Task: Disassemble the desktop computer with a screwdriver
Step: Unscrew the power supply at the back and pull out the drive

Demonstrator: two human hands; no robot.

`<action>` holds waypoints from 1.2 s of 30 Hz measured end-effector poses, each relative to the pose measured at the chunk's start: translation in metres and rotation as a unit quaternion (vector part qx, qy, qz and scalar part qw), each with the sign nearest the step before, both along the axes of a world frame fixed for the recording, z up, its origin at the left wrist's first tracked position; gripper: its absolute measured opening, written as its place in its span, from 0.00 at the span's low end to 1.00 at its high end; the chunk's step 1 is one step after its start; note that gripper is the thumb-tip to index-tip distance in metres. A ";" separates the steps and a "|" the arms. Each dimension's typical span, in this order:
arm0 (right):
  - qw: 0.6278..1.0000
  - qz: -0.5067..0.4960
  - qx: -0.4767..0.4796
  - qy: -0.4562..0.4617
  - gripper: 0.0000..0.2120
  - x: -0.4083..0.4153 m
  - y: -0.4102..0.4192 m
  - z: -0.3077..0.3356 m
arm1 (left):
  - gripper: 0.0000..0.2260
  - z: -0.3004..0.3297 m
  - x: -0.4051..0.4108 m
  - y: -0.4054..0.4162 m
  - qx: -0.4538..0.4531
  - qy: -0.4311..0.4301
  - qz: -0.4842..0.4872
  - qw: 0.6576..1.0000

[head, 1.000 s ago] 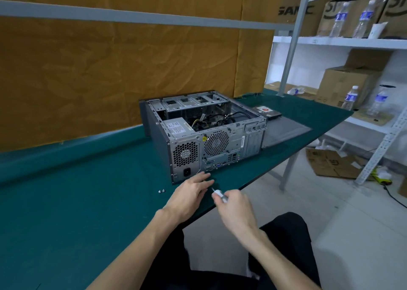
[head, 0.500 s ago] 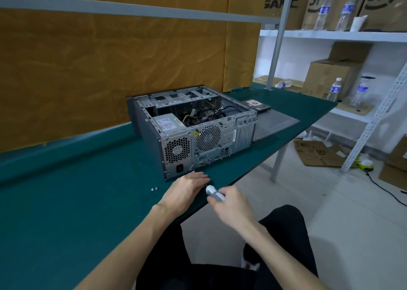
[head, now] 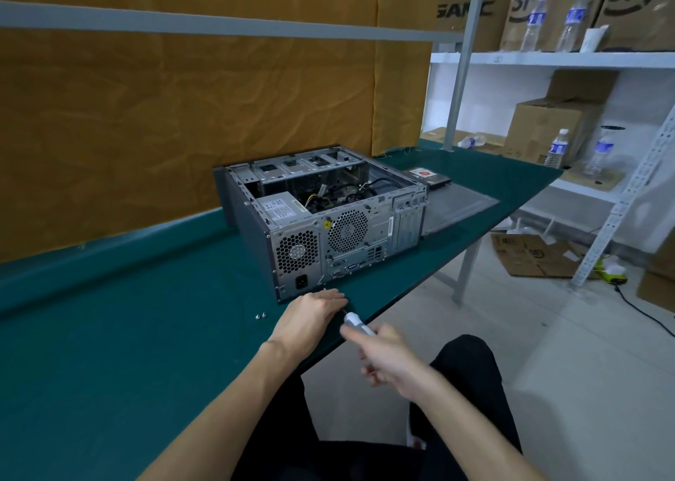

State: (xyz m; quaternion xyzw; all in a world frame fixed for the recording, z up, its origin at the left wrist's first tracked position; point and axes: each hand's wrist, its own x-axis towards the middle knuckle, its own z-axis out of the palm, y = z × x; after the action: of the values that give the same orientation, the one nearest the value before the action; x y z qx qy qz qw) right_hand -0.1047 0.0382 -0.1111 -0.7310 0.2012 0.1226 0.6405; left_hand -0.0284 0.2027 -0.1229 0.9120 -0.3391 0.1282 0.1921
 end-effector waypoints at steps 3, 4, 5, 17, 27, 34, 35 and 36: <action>0.946 -0.010 0.304 0.112 0.20 -0.003 -0.013 0.008 | 0.17 -0.001 0.000 0.001 0.005 -0.015 0.015 1.000; 0.961 -0.013 0.262 0.087 0.21 -0.002 -0.015 0.008 | 0.18 -0.002 -0.001 0.001 0.007 -0.016 0.013 1.000; 0.991 0.001 0.133 0.031 0.19 -0.001 -0.013 0.007 | 0.19 -0.001 0.000 0.000 0.011 -0.013 0.007 1.000; 0.992 0.028 0.111 0.044 0.18 -0.002 -0.025 0.012 | 0.15 0.002 -0.001 -0.001 0.017 -0.023 -0.010 1.000; 0.978 0.093 0.166 0.086 0.21 0.001 -0.024 0.020 | 0.10 0.007 -0.006 -0.001 -0.010 -0.052 0.031 0.998; 0.988 0.053 -0.140 -0.032 0.16 0.002 -0.007 0.003 | 0.16 0.011 -0.002 0.000 0.081 -0.070 -0.005 0.994; 0.999 0.047 -0.022 0.016 0.18 0.002 -0.010 0.006 | 0.15 0.013 -0.001 0.000 0.102 -0.079 -0.010 0.992; 0.995 0.042 0.072 0.057 0.20 0.002 -0.015 0.008 | 0.14 0.014 0.000 0.001 0.116 -0.088 -0.012 0.989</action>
State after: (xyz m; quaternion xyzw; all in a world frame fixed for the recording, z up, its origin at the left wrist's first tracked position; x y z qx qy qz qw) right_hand -0.1023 0.0232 -0.1027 -0.6830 0.1967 0.2050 0.6729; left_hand -0.0285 0.2040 -0.1094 0.9093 -0.3779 0.1651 0.0557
